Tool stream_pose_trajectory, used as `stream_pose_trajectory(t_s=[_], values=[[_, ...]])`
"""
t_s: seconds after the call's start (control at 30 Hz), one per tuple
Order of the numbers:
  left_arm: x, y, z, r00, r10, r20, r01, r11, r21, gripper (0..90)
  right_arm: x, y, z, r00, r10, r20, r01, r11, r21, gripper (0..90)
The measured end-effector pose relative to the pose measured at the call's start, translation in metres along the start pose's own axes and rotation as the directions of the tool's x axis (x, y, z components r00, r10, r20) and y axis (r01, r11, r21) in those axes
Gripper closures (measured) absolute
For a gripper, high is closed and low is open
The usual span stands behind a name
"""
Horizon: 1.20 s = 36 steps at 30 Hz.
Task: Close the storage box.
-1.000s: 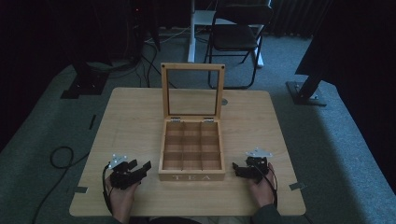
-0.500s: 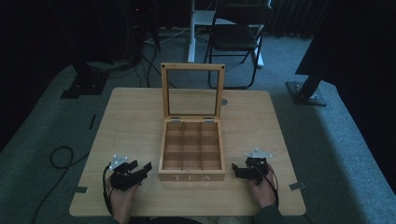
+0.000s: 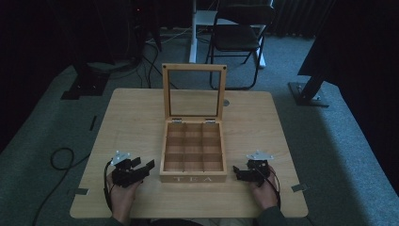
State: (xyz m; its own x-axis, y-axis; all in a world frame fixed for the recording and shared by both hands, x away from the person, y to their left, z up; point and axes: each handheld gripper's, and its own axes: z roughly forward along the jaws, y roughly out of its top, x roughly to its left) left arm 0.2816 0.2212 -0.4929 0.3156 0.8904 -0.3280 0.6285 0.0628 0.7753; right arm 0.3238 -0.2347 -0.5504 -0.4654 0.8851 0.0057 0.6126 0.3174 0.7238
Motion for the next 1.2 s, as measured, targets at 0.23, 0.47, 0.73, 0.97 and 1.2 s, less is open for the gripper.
stream_pose_trajectory(t_s=[0.23,0.47,0.73,0.97,1.2], values=[[0.004,0.014,0.001,0.9999,0.013,0.001,-0.013,0.9998,-0.015,33.1,0.0,0.0,0.0,1.0,-0.002,-0.002,0.002,1.0,0.0,12.4],[0.008,0.035,0.007,0.9992,0.039,-0.011,-0.039,0.9989,-0.026,33.5,0.0,0.0,0.0,1.0,-0.002,-0.002,0.002,1.0,0.0,12.4],[0.007,0.061,0.013,0.9961,0.088,0.008,-0.087,0.9947,-0.054,32.9,0.0,0.0,0.0,1.0,0.0,0.0,0.0,1.0,-0.001,12.6],[0.006,0.079,0.021,0.9932,0.117,0.008,-0.116,0.991,-0.066,32.8,0.001,0.0,0.0,1.0,0.005,0.007,-0.005,1.0,0.0,12.6],[0.012,0.098,0.031,0.9891,0.147,-0.01,-0.147,0.9845,-0.095,32.8,0.002,0.0,0.0,0.9999,0.008,0.01,-0.008,1.0,0.0,12.6]])
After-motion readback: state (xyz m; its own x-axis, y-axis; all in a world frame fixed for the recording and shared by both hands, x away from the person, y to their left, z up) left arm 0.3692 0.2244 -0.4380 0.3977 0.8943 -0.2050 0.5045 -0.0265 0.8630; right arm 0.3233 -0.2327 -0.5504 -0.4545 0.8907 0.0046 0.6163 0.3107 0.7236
